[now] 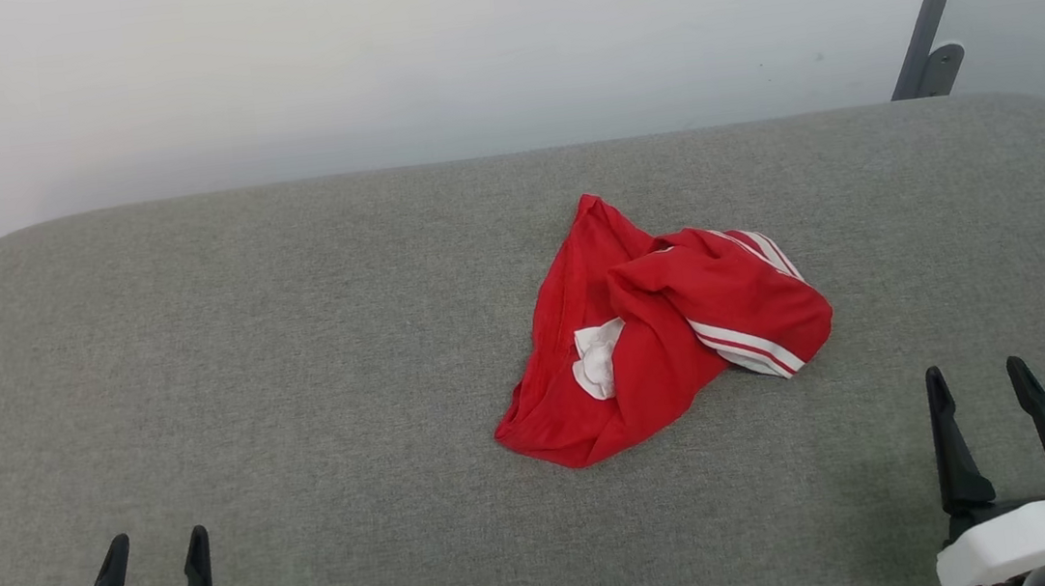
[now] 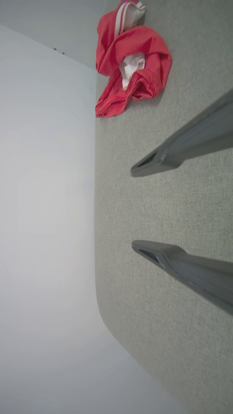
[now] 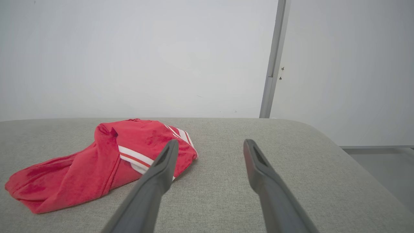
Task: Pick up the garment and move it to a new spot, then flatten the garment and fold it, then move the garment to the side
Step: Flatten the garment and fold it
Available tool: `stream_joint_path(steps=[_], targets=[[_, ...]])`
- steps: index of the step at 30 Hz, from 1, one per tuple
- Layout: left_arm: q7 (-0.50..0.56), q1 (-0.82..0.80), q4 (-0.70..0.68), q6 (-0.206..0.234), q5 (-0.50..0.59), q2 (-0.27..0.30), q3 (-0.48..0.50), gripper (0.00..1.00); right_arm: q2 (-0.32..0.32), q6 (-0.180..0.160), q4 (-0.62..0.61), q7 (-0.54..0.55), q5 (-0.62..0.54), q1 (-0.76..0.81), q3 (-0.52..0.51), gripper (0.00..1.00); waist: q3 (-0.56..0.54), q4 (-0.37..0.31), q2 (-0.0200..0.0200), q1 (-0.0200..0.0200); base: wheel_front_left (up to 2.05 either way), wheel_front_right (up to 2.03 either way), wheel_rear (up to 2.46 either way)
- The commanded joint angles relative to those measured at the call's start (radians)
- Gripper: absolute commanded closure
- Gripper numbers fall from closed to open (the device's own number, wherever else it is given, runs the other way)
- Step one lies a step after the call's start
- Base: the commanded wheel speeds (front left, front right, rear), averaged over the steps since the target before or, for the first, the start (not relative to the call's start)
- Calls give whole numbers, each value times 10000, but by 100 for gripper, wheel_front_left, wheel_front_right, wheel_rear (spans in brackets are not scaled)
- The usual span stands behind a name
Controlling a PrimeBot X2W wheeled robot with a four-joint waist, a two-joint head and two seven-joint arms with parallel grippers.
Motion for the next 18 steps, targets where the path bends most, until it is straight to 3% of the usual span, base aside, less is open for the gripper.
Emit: stream_joint_path(steps=[1,7,10,13,18], targets=[[-19,126,-43,22,60,-19,14,0,-3,-7,-11,-17,45,21,12,0,1,-4,-1,0,0,0,0],[-19,81,-114,22,7,50,-12,0,-3,-7,-7,-17,84,-81,105,0,104,-100,-1,0,0,0,0],[-19,-418,-358,22,-175,352,-401,0,-5,-7,-69,-17,196,-276,181,0,358,-241,-1,0,0,0,0],[-19,-1387,-599,22,-490,1025,-1271,0,0,-7,-149,-18,309,-488,298,0,734,-421,-1,0,0,0,0],[163,-4019,-488,22,-1609,2972,-3977,0,-3,-7,-275,-17,572,-1022,682,0,1628,-964,-1,0,0,0,0]])
